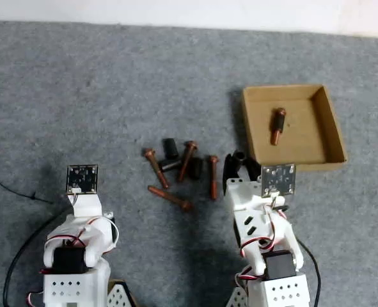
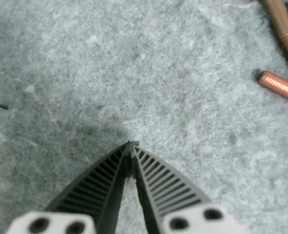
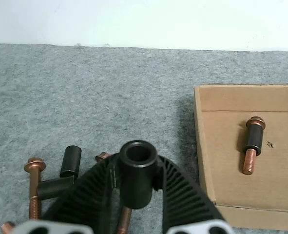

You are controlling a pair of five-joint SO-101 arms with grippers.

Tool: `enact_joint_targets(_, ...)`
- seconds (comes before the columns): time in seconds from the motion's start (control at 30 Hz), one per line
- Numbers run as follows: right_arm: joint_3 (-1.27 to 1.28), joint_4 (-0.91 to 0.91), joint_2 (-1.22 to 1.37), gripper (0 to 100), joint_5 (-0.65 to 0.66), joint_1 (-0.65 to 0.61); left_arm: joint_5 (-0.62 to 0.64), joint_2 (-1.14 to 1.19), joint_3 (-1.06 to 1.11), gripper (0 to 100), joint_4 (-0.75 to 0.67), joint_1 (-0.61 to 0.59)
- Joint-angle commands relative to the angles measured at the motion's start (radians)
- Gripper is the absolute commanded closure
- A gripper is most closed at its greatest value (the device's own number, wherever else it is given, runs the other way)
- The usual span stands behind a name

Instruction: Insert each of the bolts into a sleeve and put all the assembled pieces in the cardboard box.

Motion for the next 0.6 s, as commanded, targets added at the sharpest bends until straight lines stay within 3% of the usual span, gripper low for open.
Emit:
enact_joint_targets(0.0, 0.143, 0.002, -0.018, 99.4, 0.014, 0.01, -0.002, -0.008, 0.021, 99, 0.003, -0.004)
enact_joint_targets(0.43, 0.143, 0.001, -0.021, 99.4, 0.012, 0.047, -0.005, -0.012, 0.018, 99, 0.002, -0.01)
enact_joint_targets(0.57, 0.143, 0.001, -0.019, 99.4, 0.011, 0.047, -0.005, -0.012, 0.004, 99, -0.152, -0.12)
